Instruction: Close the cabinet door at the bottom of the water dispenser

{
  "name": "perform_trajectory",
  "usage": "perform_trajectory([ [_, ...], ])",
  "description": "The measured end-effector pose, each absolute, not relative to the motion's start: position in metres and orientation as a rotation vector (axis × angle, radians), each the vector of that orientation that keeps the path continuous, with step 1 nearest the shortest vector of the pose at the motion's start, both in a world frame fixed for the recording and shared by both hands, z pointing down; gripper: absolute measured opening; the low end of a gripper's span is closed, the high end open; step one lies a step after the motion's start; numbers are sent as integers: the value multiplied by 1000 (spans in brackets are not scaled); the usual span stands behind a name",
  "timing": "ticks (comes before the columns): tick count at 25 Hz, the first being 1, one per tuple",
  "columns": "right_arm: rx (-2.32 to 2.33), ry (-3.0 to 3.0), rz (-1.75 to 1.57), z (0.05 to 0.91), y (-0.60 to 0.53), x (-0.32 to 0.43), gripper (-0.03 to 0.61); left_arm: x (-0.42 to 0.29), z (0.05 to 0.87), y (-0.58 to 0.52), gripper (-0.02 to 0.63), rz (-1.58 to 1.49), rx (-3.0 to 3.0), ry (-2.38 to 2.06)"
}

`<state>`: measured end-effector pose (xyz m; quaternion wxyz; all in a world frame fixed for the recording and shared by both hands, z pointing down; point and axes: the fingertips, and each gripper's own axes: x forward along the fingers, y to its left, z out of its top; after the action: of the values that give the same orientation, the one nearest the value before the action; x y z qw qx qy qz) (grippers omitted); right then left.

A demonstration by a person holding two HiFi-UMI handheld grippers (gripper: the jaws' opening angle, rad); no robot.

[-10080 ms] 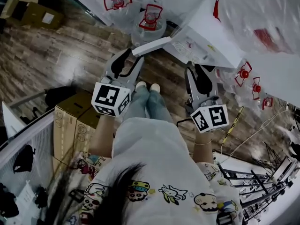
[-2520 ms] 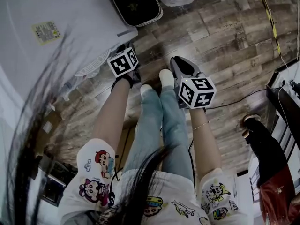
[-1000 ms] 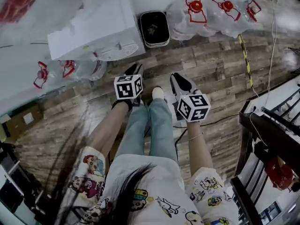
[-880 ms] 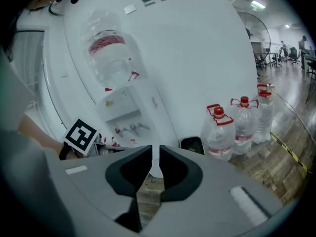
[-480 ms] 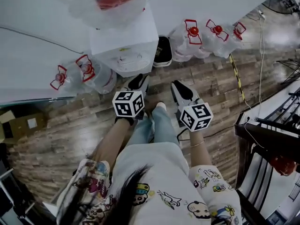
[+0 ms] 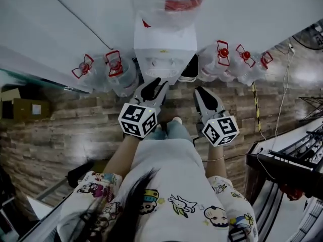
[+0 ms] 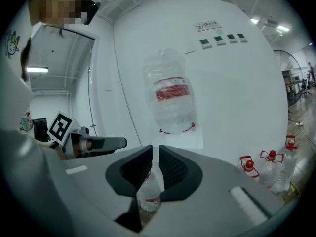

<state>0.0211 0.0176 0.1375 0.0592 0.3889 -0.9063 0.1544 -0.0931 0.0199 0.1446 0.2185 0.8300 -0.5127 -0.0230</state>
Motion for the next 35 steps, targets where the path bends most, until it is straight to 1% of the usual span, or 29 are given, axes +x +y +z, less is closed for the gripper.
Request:
perform_trajectory([
  [5,1091,-2818,402,112,40,-3,49,-115,111,50,104,-115,2344,-1452],
  [9,1045,-2864,356,99,54,-16,25,-129,99,70,86,-101,2383,-1492],
  [11,1022,-2886,338,92,60,-20,12,-135,97,80,63,-92,2386,-1515],
  [18,993,-2910,320,82,73,-21,11,-150,98,101,0,-46,2368,-1580],
  [26,901,-2899,308,90,83,-33,11,-160,105,116,-2,36,2372,-1617],
  [35,956,-2904,298,88,84,-31,11,-156,110,122,0,54,2378,-1589],
])
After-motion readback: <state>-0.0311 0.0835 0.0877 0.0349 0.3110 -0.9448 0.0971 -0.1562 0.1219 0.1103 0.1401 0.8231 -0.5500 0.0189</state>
